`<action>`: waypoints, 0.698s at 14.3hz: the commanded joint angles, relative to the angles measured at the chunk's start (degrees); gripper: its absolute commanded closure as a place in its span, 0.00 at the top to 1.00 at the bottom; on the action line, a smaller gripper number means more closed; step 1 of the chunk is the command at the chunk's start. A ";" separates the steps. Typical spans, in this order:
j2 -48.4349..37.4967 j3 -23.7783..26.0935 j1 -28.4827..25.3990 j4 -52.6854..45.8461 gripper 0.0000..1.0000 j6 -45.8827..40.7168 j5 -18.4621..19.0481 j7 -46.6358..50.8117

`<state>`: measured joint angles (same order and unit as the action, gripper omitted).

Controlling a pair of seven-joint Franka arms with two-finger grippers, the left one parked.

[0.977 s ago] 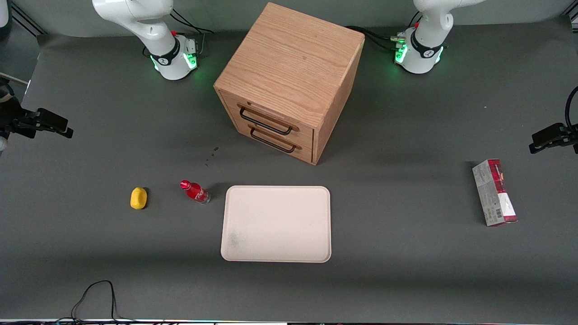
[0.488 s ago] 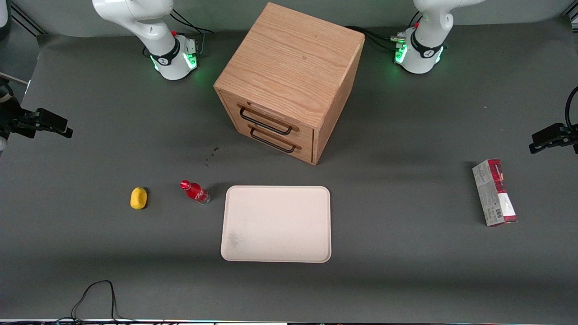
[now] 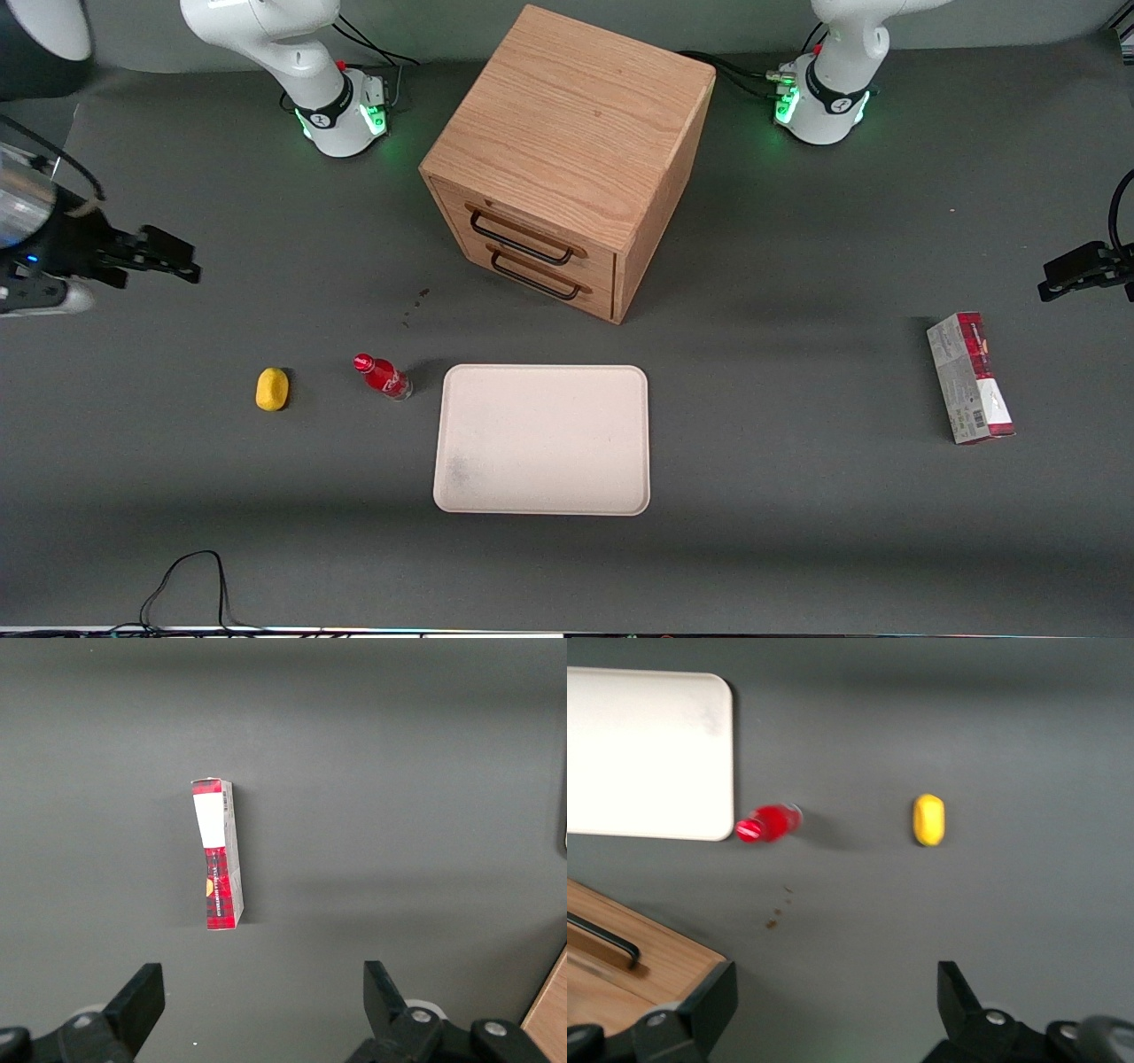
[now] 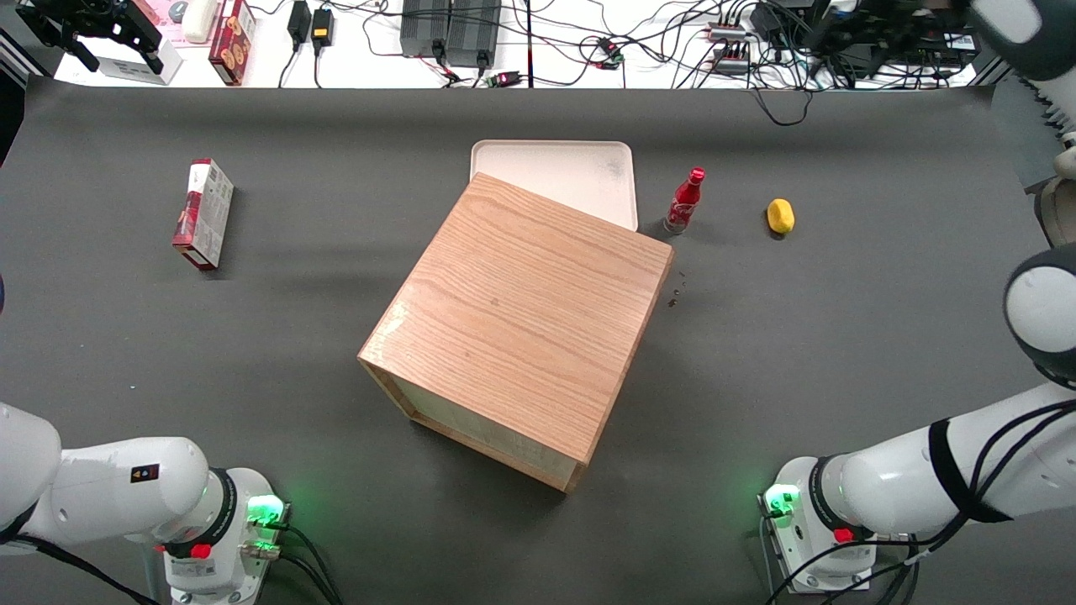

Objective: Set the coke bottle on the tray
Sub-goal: 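Move the open right gripper toward the red Coca-Cola bottle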

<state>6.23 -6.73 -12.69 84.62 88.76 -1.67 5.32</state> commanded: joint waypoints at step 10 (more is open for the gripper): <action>10.99 -0.48 -7.70 -7.20 1.00 4.12 -0.62 7.96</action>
<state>14.72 -6.96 -20.17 77.71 90.82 -1.67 12.80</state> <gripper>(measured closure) 0.000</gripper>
